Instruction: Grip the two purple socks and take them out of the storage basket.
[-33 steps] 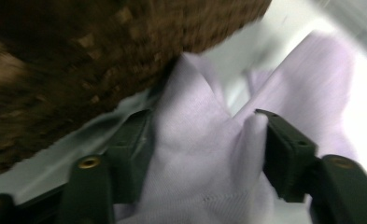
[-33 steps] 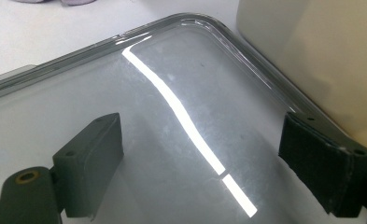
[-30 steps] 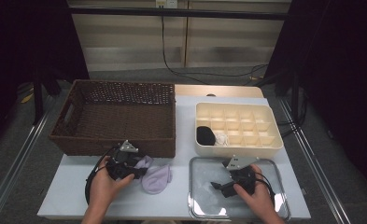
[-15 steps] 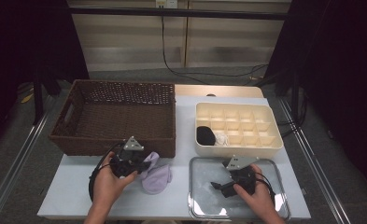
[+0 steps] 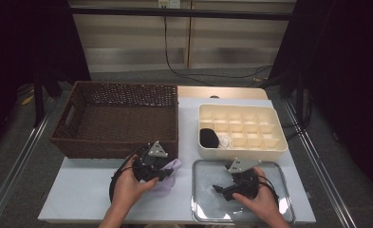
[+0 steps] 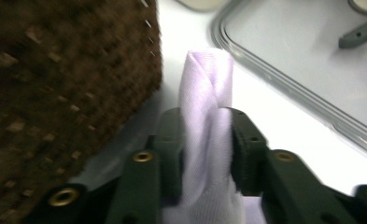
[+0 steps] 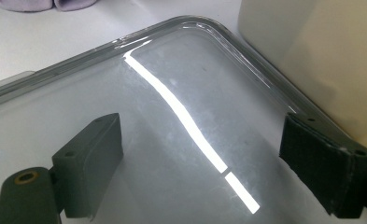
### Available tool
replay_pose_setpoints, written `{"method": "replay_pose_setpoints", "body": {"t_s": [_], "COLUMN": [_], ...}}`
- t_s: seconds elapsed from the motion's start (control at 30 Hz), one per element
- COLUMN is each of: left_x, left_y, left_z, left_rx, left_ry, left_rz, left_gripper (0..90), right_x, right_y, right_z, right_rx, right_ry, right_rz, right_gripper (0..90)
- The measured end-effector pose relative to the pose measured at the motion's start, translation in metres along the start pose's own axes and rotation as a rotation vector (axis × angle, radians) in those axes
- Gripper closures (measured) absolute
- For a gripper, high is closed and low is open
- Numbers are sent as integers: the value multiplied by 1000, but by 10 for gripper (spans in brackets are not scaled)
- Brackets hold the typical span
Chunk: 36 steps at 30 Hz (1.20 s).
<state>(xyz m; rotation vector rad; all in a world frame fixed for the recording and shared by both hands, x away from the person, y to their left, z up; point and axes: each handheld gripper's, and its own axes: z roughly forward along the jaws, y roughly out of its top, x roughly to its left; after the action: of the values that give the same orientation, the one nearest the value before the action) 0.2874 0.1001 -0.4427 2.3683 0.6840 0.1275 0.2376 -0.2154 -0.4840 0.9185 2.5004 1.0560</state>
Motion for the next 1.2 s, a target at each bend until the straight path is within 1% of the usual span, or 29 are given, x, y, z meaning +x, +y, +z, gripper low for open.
{"method": "replay_pose_setpoints", "body": {"t_s": [0.03,0.1,0.13,0.17,0.23,0.27,0.3,0.33,0.37,0.4,0.5,0.53,0.6,0.63,0.67,0.7,0.73,0.77,0.8,0.83,0.9,0.93,0.97,1.0,1.03,1.07,1.1,1.13,1.2], "left_x": [-1,-2,-3,-2,-3,-3,-3,-4,-3,-3,-2,-3,-3,-3,-5,-7,-10,-13,-14,-15,-17,-18,-17,-18,-17,-17,-16,-16,-15], "left_y": [-1,-2,-2,-3,-5,-5,-6,-8,-9,-11,-14,-15,-18,-19,-21,-22,-22,-23,-23,-24,-24,-25,-25,-26,-25,-24,-23,-22,-18], "left_z": [-1,-3,-4,-6,-9,-10,-11,-11,-13,-15,-22,-24,-26,-26,-25,-23,-21,-18,-17,-15,-12,-10,-8,-7,-7,-6,-6,-6,-7], "left_rx": [-1,6,4,8,11,24,26,22,30,28,11,8,13,24,33,54,70,74,90,86,85,74,79,70,73,64,79,66,73], "left_ry": [2,7,12,6,0,4,4,4,8,15,-1,5,-12,-24,-18,-32,-35,-32,-26,-22,-26,-21,-14,-8,-5,-3,-1,1,12], "left_rz": [-8,-10,-12,-12,-36,-34,-25,-35,-27,-32,-43,-42,-39,-47,-32,-15,2,20,38,34,47,43,62,43,52,46,68,48,65], "left_gripper": [633,590,587,570,537,530,527,527,533,541,553,565,649,703,725,748,758,760,763,765,771,775,785,796,802,806,809,810,810], "right_x": [0,2,3,4,7,9,10,11,12,12,13,14,14,15,15,15,15,16,16,16,18,18,19,19,19,20,21,21,20], "right_y": [1,2,3,4,7,8,9,10,11,12,16,17,20,21,23,25,27,28,30,32,36,37,39,41,42,43,44,44,44], "right_z": [1,2,3,4,7,7,8,9,10,11,12,12,13,14,14,15,15,16,17,18,19,21,22,24,25,26,27,27,27], "right_rx": [-4,-3,-4,-2,-6,-4,-4,-5,-9,-14,-16,-17,-18,-18,-19,-21,-25,-27,-27,-29,-30,-30,-30,-33,-33,-30,-30,-31,-30], "right_ry": [1,-2,6,8,15,18,25,27,32,33,39,41,45,47,49,51,54,53,53,59,63,67,70,74,81,79,75,76,74], "right_rz": [-4,-3,-5,-3,-10,-10,-15,-18,-21,-19,-18,-22,-26,-20,-26,-28,-31,-32,-32,-34,-38,-38,-38,-32,-33,-33,-35,-34,-31], "right_gripper": [128,130,132,135,139,140,143,147,150,153,162,166,167,173,176,183,203,225,247,287,359,380,394,400,400,400,400,401,401]}}
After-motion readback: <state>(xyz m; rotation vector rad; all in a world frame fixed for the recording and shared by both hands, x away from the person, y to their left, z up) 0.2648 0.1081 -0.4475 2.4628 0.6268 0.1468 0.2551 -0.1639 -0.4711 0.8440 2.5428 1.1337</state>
